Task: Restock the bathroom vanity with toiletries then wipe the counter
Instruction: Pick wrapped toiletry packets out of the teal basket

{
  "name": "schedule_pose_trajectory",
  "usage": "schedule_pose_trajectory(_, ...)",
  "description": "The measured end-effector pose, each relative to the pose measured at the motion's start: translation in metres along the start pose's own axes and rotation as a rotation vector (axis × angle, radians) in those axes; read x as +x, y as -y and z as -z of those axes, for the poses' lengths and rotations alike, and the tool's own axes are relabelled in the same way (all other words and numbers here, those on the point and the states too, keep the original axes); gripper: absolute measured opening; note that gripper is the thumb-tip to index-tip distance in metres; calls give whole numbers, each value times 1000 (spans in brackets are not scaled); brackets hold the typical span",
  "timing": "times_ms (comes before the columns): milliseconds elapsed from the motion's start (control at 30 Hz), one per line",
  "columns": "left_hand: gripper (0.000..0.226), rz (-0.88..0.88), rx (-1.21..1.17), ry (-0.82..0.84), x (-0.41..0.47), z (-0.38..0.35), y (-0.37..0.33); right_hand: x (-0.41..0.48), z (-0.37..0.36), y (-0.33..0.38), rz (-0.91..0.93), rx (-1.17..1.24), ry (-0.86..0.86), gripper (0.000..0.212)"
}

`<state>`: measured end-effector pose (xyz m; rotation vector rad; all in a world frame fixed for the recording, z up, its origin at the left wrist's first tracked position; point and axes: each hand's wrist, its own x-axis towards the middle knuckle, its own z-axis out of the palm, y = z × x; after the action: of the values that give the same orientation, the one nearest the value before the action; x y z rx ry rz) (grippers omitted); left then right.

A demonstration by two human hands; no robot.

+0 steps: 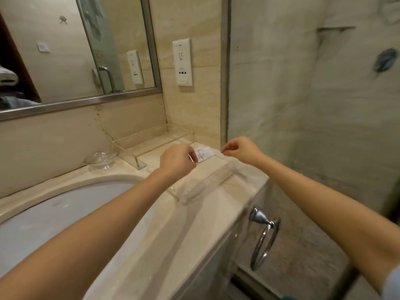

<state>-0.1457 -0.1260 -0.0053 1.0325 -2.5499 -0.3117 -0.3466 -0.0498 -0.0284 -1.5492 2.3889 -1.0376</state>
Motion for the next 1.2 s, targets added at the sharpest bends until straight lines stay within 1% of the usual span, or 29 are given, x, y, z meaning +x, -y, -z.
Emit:
schedule_pose_trajectory(100,8,-93,-55,-8,-27,-12,-41,-50,22,-16,-38,41,-64,15)
schedule_pose_trajectory(200,5,-189,-105,59,-63,-39,-85,-113,38,-38,-83,79,-91,18)
schedule_pose_trajectory(333,17,-296,-140,243,-118,-82,-139,-209,57,-80,-205,95,-126,14)
schedule_pose_trajectory(400,15,-338,-159,345,-144,-106,-158,-257,61,-102,-271,109,-103,15)
schedule_pose_trajectory(567,15,-350,-192,582,-201,-170,-181,-369,51,-151,-478,149,-71,15)
schedule_pose_trajectory(667,12,-341,-187,709,-223,-203,-188,-415,41,-185,-580,217,-22,21)
schedule_pose_trajectory(767,14,-318,-170,802,-236,-232,-190,-445,27,-217,-688,292,19,23)
schedule_pose_trajectory(867,11,-309,-150,860,-239,-262,-189,-461,2,-251,-790,313,52,22)
schedule_pose_trajectory(1000,7,-295,-123,909,-240,-308,-180,-476,-41,-296,-932,359,107,14)
schedule_pose_trajectory(1133,4,-264,-85,992,-238,-359,-163,-483,-83,-325,-1090,358,185,20)
schedule_pose_trajectory(1200,9,-246,-68,1029,-237,-386,-150,-487,-109,-342,-1163,362,201,23)
